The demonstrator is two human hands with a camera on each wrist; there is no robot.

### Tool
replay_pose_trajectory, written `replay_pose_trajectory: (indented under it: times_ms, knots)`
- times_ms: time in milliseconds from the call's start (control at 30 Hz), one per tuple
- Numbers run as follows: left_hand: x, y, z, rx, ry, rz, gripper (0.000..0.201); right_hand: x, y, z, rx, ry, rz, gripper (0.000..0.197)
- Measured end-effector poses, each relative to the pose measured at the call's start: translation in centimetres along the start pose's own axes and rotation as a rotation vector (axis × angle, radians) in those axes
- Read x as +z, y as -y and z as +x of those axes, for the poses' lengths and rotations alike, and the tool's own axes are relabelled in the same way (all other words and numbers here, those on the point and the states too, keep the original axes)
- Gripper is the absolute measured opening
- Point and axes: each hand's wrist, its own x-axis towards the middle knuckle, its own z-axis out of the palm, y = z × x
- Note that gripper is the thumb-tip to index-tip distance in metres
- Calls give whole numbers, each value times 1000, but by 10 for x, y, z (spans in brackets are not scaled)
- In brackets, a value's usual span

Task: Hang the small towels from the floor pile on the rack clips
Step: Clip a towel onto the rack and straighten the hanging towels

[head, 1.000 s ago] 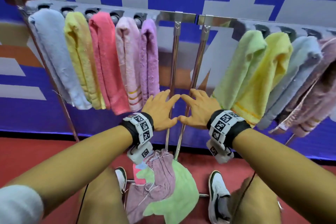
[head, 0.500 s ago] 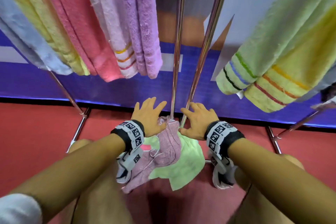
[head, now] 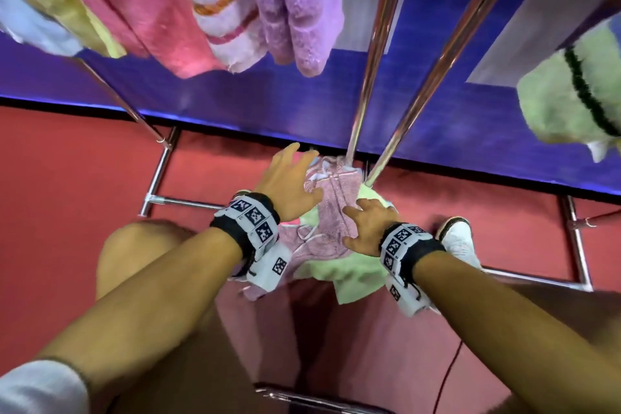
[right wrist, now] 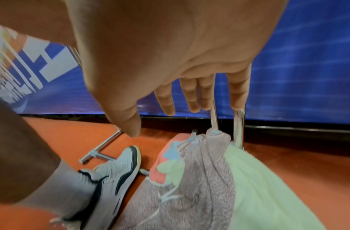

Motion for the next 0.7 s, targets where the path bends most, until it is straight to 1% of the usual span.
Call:
replay_pose_trajectory:
  times_ms: [100, 233, 400, 500, 567, 633, 700]
  knots:
    - [3, -4, 2, 30, 5, 13, 74, 27, 5, 27, -36, 87, -10, 75]
    - [9, -8, 2, 61, 42, 136, 73, 57, 12, 61, -87, 121, -6, 71]
    - [13, 1, 6, -15, 145, 220, 70, 91, 11, 94, -98, 143, 5, 64]
    - [17, 7, 11, -81, 203, 241, 71, 115, 8, 108, -83, 167, -62, 63]
    - [20, 7, 13, -83, 230, 258, 72, 128, 9, 114, -58, 221, -90, 66]
    - [22, 5, 13, -80, 247, 253, 73, 138, 8, 119, -31, 270, -73, 66]
    - [23, 6, 14, -86, 260, 247, 73, 143, 8, 123, -27, 279, -50, 66]
